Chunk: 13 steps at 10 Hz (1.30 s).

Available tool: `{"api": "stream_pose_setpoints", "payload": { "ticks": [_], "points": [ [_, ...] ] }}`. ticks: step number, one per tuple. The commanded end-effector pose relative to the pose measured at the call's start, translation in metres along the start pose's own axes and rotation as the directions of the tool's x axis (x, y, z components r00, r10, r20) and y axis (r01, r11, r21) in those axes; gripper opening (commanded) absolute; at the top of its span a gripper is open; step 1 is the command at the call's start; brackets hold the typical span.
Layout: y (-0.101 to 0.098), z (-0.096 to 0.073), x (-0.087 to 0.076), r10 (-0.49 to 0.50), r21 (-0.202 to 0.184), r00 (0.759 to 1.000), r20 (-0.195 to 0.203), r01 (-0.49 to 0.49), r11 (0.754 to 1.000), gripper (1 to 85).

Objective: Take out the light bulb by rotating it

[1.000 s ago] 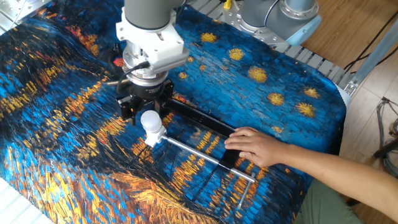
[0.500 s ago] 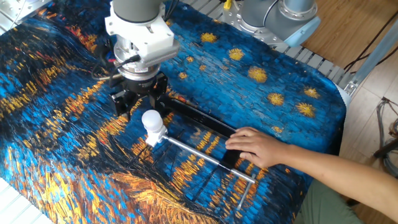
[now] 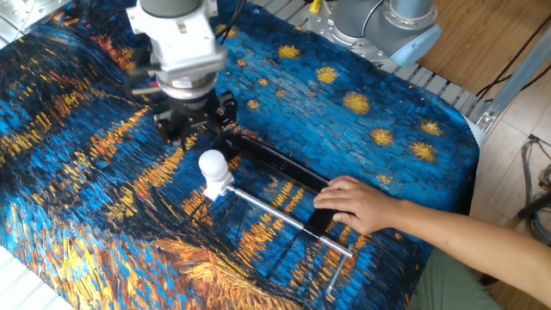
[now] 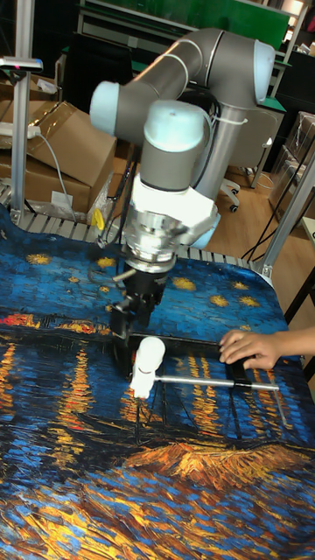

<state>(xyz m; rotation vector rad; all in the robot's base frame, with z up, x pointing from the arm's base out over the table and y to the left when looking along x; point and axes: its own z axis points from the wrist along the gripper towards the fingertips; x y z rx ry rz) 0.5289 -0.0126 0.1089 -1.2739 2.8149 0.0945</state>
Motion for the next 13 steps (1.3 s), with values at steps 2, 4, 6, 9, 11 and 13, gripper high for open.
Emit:
{"api": "stream_pose_setpoints", "payload": {
  "ticks": [2, 4, 6, 9, 11, 13],
  "points": [
    [0.018, -0.004, -0.01, 0.41, -0.062, 0.912, -0.002, -0.409, 0.91, 60.7],
    [0.022, -0.003, -0.016, 0.503, -0.065, 0.864, -0.015, -0.503, 0.862, 57.0],
    [0.031, -0.002, -0.019, 0.56, -0.08, 0.828, -0.029, -0.56, 0.825, 55.0],
    [0.022, 0.004, -0.02, 0.568, -0.018, 0.823, -0.016, -0.569, 0.822, 50.3],
    [0.024, 0.007, -0.026, 0.591, -0.025, 0.807, -0.009, -0.591, 0.806, 50.0],
    [0.027, 0.01, -0.032, 0.617, -0.04, 0.787, -0.001, -0.617, 0.786, 51.0]
  ]
}}
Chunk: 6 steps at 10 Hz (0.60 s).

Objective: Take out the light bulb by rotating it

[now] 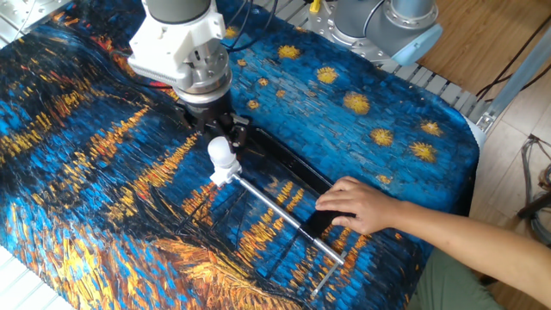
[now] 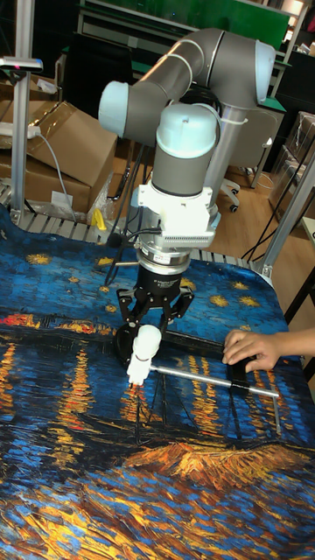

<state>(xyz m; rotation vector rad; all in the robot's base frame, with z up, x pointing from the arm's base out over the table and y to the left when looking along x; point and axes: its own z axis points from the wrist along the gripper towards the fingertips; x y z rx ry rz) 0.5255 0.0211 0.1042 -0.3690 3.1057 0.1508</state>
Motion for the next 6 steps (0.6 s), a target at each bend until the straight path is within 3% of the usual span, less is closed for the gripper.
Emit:
{"api": "stream_pose_setpoints", "payload": {
  "ticks": [1, 6],
  "points": [
    [0.006, 0.003, -0.006, 0.052, -0.012, 0.999, 0.015, -0.051, 0.999, 51.0],
    [-0.004, 0.005, -0.008, 0.073, 0.012, 0.997, 0.021, -0.073, 0.997, 46.3]
  ]
}}
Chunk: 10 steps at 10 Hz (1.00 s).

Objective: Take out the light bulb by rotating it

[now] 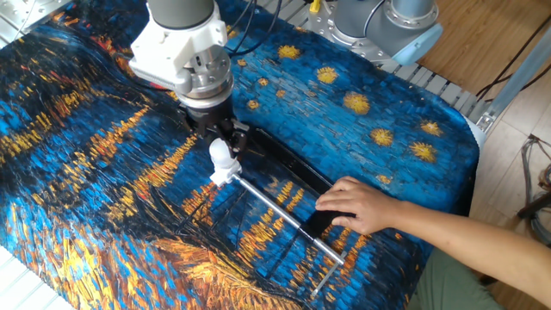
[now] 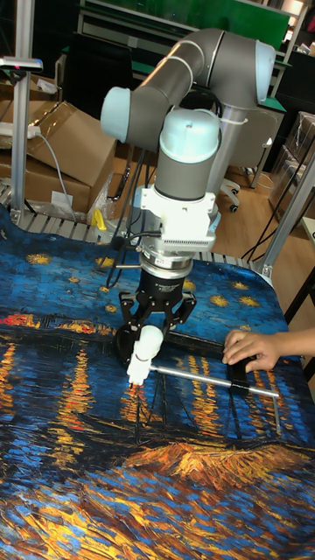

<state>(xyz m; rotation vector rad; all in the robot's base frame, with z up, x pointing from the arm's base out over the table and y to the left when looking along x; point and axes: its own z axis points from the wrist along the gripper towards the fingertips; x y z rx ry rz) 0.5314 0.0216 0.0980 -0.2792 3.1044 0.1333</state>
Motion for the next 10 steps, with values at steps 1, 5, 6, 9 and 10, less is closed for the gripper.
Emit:
{"api": "stream_pose_setpoints", "payload": {
  "ticks": [1, 5, 6, 9, 10],
  "points": [
    [-0.005, -0.003, -0.001, 0.021, 0.0, 1.0, 0.004, -0.021, 1.0, 45.0],
    [0.0, 0.004, -0.008, 0.09, 0.03, 0.995, 0.034, -0.091, 0.995, 24.0],
    [0.005, 0.006, -0.009, 0.087, 0.041, 0.995, 0.046, -0.089, 0.995, 23.3],
    [-0.005, -0.02, -0.002, 0.003, 0.076, 1.0, 0.015, -0.004, 0.997, 15.3],
    [-0.008, -0.02, -0.006, -0.016, 0.091, 0.999, 0.033, 0.013, 0.996, 13.0]
  ]
}}
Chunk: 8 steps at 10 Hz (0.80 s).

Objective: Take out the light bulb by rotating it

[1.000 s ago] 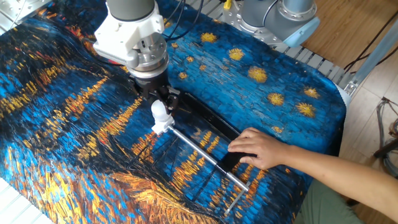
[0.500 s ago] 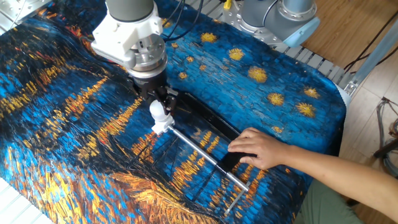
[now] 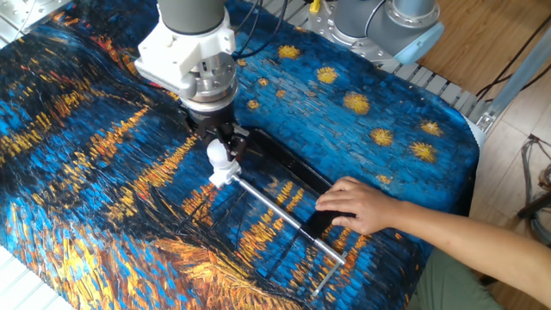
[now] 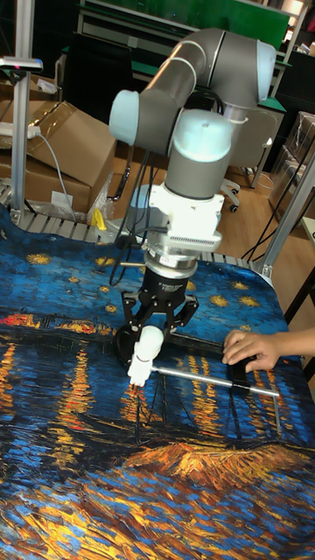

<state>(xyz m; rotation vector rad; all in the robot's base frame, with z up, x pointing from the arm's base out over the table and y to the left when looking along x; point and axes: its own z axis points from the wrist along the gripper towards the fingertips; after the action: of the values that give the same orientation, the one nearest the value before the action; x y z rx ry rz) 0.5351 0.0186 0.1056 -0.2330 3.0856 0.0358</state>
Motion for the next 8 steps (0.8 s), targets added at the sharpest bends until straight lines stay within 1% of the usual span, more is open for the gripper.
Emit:
{"api": "stream_pose_setpoints", "payload": {
  "ticks": [1, 2, 4, 6, 7, 8],
  "points": [
    [-0.004, -0.007, -0.007, -0.043, 0.045, 0.999, 0.026, 0.042, 0.998, 11.0],
    [0.001, -0.003, -0.014, -0.028, 0.06, 0.998, 0.054, 0.024, 0.998, 4.3],
    [0.006, -0.001, -0.016, -0.052, 0.07, 0.997, 0.064, 0.048, 0.996, 4.0],
    [-0.001, -0.002, -0.018, -0.134, 0.096, 0.989, 0.068, 0.128, 0.987, 2.3],
    [-0.003, -0.002, -0.019, -0.179, 0.103, 0.981, 0.071, 0.171, 0.98, 1.0],
    [-0.005, -0.002, -0.018, -0.234, 0.112, 0.97, 0.063, 0.226, 0.968, 1.0]
  ]
}}
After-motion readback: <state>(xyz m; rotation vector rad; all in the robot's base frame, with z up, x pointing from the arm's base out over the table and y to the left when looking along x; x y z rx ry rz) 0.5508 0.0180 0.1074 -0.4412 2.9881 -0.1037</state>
